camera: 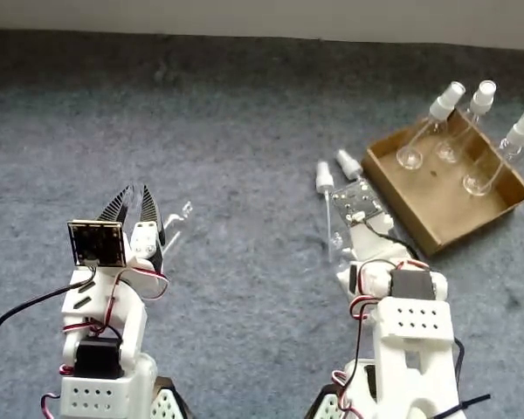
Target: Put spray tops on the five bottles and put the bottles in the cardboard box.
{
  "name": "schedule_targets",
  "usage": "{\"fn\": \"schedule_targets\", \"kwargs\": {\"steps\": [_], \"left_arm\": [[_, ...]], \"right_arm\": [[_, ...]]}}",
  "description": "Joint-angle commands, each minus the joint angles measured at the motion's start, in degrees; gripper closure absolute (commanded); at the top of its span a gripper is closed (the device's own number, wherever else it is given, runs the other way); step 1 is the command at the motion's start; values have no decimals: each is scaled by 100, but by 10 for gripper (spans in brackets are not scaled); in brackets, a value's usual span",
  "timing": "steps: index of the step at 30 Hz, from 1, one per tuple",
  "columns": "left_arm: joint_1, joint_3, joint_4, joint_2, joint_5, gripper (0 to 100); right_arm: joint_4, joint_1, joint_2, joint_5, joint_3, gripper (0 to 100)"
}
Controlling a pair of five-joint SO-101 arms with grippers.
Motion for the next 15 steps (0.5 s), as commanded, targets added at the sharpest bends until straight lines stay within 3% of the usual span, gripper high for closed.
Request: {"fn": "schedule_targets", "kwargs": {"steps": [1, 9, 15], "left_arm": [[75, -119, 26, -66, -35, 960], [75, -119, 26, -66, -35, 960], [75, -119, 26, -66, -35, 960]], "right_arm": [[268, -277, -92, 70, -567, 682], [391, -453, 22, -316, -998, 682], [391, -585, 1174, -334, -1473, 682]]}}
